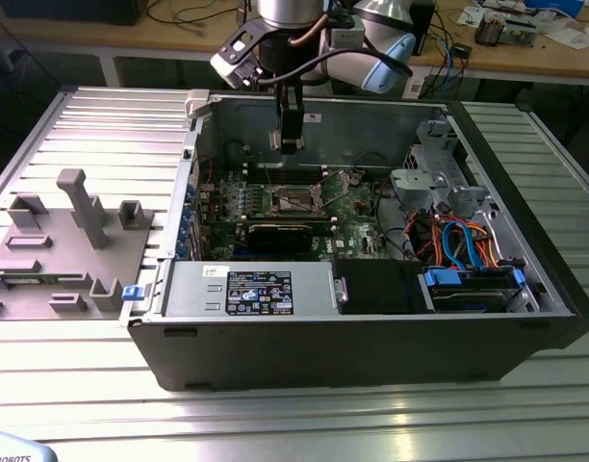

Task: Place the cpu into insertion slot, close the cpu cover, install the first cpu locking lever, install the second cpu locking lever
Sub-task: 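Place the cpu into insertion slot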

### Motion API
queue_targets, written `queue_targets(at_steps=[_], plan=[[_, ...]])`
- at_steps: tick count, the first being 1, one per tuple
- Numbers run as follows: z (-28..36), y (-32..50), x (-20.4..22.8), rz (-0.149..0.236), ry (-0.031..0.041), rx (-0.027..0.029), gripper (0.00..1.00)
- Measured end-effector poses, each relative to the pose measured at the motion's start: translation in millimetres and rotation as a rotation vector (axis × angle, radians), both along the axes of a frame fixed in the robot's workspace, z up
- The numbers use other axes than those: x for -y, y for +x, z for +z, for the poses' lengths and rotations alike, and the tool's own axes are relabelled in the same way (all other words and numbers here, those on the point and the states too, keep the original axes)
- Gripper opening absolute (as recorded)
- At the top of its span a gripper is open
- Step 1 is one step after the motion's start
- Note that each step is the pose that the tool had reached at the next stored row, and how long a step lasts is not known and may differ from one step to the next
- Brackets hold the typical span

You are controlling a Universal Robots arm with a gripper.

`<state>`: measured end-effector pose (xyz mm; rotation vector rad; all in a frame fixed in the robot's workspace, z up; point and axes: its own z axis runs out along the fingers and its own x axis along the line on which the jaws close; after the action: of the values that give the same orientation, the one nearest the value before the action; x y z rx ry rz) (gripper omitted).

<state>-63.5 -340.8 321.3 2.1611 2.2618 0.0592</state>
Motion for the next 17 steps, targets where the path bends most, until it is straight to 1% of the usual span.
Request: queue_targets(at_steps=[17], plan=[[-3.8, 0.0, 0.0, 0.0, 0.0, 0.0, 0.55]])
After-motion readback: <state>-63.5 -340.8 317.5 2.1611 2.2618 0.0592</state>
